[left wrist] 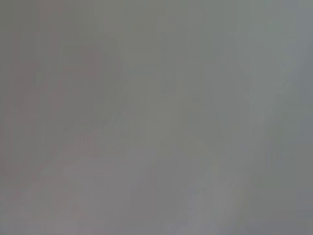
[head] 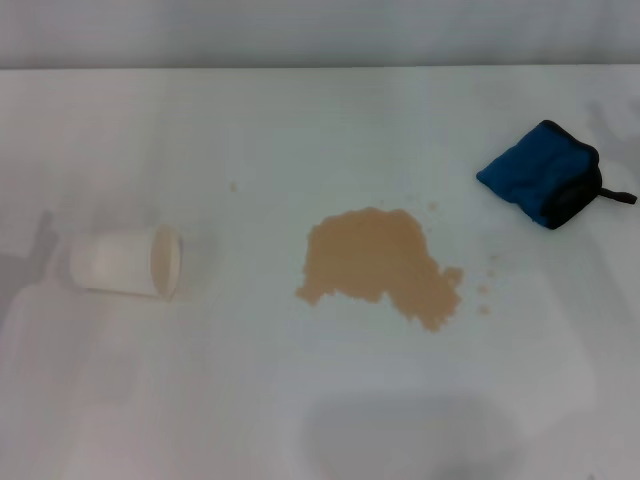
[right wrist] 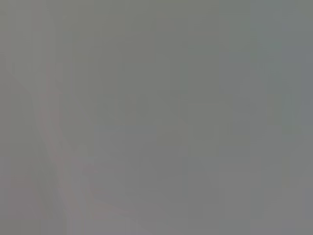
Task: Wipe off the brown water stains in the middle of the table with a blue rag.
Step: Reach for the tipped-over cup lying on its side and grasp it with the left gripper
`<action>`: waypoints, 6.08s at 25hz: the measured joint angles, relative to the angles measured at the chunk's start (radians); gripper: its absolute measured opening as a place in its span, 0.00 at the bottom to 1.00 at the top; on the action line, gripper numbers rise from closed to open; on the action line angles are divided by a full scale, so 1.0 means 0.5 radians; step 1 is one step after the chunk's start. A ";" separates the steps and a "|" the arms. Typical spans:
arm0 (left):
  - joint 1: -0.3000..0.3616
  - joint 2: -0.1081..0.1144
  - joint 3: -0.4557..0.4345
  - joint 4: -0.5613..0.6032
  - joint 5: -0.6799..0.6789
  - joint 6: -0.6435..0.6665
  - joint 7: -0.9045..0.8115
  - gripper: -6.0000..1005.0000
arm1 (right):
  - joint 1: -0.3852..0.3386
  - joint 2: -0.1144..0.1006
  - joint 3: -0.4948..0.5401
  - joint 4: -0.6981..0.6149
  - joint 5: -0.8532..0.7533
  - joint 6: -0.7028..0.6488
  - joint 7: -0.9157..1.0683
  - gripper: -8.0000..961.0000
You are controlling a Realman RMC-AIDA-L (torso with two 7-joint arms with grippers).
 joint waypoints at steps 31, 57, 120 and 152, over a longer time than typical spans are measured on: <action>-0.361 0.483 0.002 1.223 2.127 -0.336 -1.269 0.73 | -0.015 -0.004 0.000 0.159 0.113 -0.103 -0.155 0.74; -0.898 0.527 0.006 1.810 3.830 0.541 -1.649 0.73 | 0.052 -0.001 0.015 0.158 0.119 0.009 -0.155 0.74; -0.908 0.142 0.064 1.718 4.227 0.055 -1.593 0.73 | 0.038 -0.012 0.015 0.159 0.153 0.013 -0.073 0.74; -0.890 0.095 0.068 1.698 4.263 -0.010 -1.639 0.73 | 0.029 -0.014 0.018 0.159 0.153 0.012 -0.073 0.74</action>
